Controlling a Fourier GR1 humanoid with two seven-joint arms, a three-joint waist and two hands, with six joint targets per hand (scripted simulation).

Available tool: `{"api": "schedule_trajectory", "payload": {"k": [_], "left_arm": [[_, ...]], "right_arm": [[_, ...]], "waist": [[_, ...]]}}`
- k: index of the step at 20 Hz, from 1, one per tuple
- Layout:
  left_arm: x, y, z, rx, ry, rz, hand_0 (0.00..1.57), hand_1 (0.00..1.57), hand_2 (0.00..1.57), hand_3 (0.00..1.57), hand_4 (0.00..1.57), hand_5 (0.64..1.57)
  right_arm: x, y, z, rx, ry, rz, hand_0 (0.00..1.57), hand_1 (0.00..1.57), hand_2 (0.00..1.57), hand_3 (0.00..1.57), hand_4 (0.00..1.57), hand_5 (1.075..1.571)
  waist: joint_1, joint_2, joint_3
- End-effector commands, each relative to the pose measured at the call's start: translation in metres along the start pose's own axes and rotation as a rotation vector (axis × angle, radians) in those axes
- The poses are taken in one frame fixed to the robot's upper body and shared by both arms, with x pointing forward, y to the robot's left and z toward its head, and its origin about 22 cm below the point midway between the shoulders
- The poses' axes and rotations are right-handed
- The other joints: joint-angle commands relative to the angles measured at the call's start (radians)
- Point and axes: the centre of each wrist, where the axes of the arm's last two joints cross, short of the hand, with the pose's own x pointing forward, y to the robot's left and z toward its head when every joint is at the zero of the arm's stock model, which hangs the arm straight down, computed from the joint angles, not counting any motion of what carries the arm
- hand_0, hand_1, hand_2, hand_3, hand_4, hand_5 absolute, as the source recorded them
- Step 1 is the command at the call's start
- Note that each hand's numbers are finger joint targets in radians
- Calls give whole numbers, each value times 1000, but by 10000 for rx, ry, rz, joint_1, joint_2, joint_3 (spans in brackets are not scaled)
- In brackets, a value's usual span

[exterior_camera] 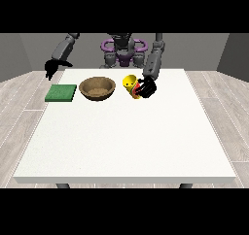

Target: Pick the cup and pour the ball into the bowl, then pick the bowl and place it on the pad

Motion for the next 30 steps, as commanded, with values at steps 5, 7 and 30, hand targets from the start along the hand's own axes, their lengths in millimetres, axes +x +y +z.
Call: {"api": "schedule_trajectory", "payload": {"k": [5, 7, 30], "left_arm": [[7, -30, 10, -1663, -733, -3819, 1437, 1437, 1571, 1571, 1200, 1565], [-7, -26, 23, -2895, -893, -4861, 1425, 1425, 1571, 1571, 1165, 1570], [188, -137, 37, -6464, -5781, -8551, 0, 0, 1571, 1569, 576, 1521]], "right_arm": [[-10, 5, -15, 31, 995, -68, 0, 0, 192, 242, 326, 1548], [-9, -5, -12, -483, 1564, -104, 0, 0, 183, 148, 329, 1549], [-40, -56, 115, -3313, 2552, 226, 0, 0, 263, 320, 395, 1536]], "waist": [[160, -1301, -22], [543, -1884, -26], [3226, -3097, -54]]}}
